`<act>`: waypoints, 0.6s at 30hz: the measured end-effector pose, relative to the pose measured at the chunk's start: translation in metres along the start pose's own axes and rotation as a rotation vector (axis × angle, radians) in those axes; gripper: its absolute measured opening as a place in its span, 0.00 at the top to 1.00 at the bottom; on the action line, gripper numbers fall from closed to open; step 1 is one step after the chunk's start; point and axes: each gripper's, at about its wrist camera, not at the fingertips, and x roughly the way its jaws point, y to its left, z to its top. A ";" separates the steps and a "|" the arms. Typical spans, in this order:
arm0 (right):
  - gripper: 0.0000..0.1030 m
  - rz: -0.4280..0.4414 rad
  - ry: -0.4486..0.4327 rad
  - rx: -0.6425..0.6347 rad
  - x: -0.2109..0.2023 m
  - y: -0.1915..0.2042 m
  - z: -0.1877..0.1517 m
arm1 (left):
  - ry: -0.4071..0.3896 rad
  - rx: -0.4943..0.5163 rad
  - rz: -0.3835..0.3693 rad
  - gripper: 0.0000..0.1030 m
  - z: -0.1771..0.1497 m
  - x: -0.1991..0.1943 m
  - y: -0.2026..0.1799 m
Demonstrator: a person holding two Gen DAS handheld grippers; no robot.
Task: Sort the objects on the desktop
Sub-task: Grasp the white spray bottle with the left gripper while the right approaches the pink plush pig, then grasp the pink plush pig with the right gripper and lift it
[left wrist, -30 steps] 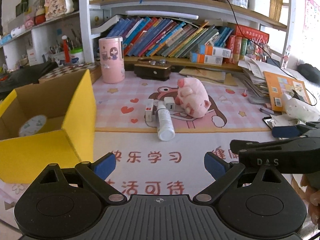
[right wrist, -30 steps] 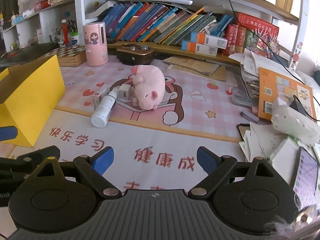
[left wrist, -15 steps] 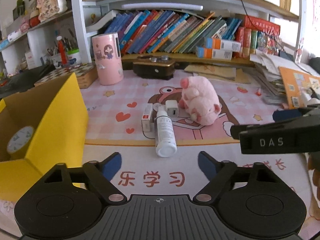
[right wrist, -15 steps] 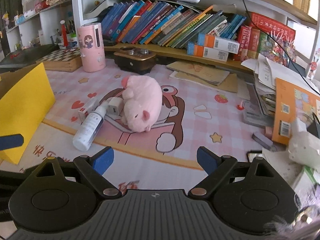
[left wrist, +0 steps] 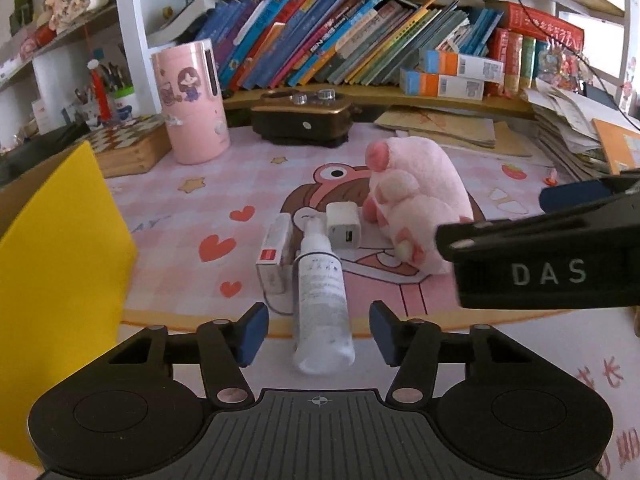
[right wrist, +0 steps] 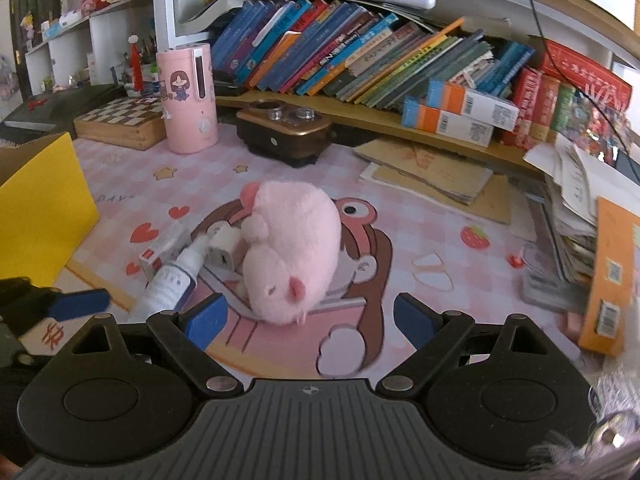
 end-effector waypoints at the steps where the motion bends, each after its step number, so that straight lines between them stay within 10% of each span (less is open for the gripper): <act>1: 0.13 0.007 -0.004 -0.003 0.004 0.001 0.002 | 0.009 -0.006 0.000 0.52 0.001 0.005 -0.001; 18: 0.13 0.003 0.030 -0.060 0.067 0.010 0.016 | 0.068 -0.070 -0.034 0.70 0.000 0.009 0.009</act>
